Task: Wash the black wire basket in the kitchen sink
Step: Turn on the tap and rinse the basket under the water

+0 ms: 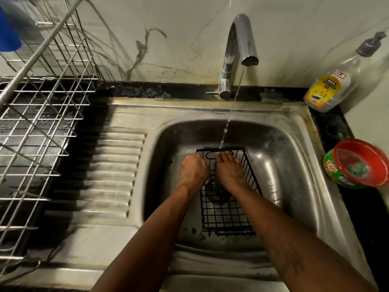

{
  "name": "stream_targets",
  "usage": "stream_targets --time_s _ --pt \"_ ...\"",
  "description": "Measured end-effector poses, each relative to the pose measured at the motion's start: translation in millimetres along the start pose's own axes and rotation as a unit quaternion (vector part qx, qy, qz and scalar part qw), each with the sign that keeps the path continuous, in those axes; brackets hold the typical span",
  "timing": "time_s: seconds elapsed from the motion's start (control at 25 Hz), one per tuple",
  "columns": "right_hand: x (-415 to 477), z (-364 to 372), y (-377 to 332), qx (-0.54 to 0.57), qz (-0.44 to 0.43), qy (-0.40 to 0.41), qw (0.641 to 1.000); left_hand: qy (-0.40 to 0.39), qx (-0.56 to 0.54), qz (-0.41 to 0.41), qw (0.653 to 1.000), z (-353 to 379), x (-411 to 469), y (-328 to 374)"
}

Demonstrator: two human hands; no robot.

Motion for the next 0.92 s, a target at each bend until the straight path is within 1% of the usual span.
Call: stream_targets --time_s 0.04,0.08,0.12,0.16,0.2,0.24,0.28,0.32,0.36,0.4,0.48,0.52,0.56,0.64,0.72,0.76,0.8,0.84,0.88,0.92 --pt "5 1 -5 0.141 0.013 -0.04 0.989 -0.001 -0.003 0.0 1.0 0 1 -1" --pt "6 3 -10 0.309 0.032 -0.085 0.947 -0.004 -0.01 0.0 1.0 -2 0 -1" --pt "9 4 -12 0.473 0.06 -0.106 0.873 -0.006 -0.015 0.005 1.0 -5 1 -1" --pt "7 5 -12 0.595 0.095 -0.104 0.791 -0.004 -0.008 0.007 1.0 -8 1 0" --pt "5 5 -10 0.671 0.119 -0.086 0.727 -0.002 0.009 0.008 1.0 -11 3 0" --pt "3 4 -4 0.712 0.14 -0.05 0.686 -0.002 0.022 0.009 1.0 -12 4 1" --pt "0 6 5 0.726 0.162 -0.008 0.668 -0.005 0.036 0.013 0.999 -11 4 1" --pt "-3 7 15 0.71 0.18 0.038 0.679 -0.003 0.04 0.014 0.999 -10 2 3" --pt "-7 8 20 0.682 0.186 0.071 0.704 -0.004 0.046 0.016 0.999 -8 2 2" --pt "-8 6 19 0.655 0.169 0.087 0.731 -0.003 0.037 0.016 0.999 -9 1 2" --pt "-5 0 6 0.59 0.111 0.065 0.797 -0.007 0.015 0.025 1.0 -8 2 1" --pt "-1 0 3 0.547 0.099 0.04 0.831 -0.013 0.012 0.034 0.999 -8 1 2" --pt "2 0 3 0.514 0.102 0.011 0.852 -0.017 0.022 0.041 0.999 -8 -1 3" --pt "10 2 15 0.478 0.126 -0.014 0.869 -0.01 0.051 0.044 0.998 -13 -5 2" --pt "10 -6 33 0.442 0.152 0.03 0.884 0.001 0.058 0.047 0.997 -17 -7 2" --pt "9 -11 38 0.408 0.152 0.067 0.898 0.004 0.056 0.048 0.997 -17 -7 2" --pt "7 -19 36 0.351 0.134 0.095 0.922 0.008 0.049 0.046 0.998 -19 -8 4" --pt "8 -26 26 0.271 0.1 0.104 0.952 0.011 0.042 0.045 0.998 -17 -8 5" --pt "9 -32 10 0.181 0.055 0.092 0.978 0.013 0.037 0.048 0.998 -14 -9 9" --pt "13 -36 -8 0.101 0.009 0.071 0.992 0.012 0.032 0.049 0.998 -9 -11 12"
Point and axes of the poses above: each hand's wrist, its own x-axis towards the middle knuckle, its own z-axis out of the palm, y = z × x, the point moved 10 cm from there along x, towards the middle knuckle, and after that the axes turned 2 degrees about -y, right-handed, at the moved point
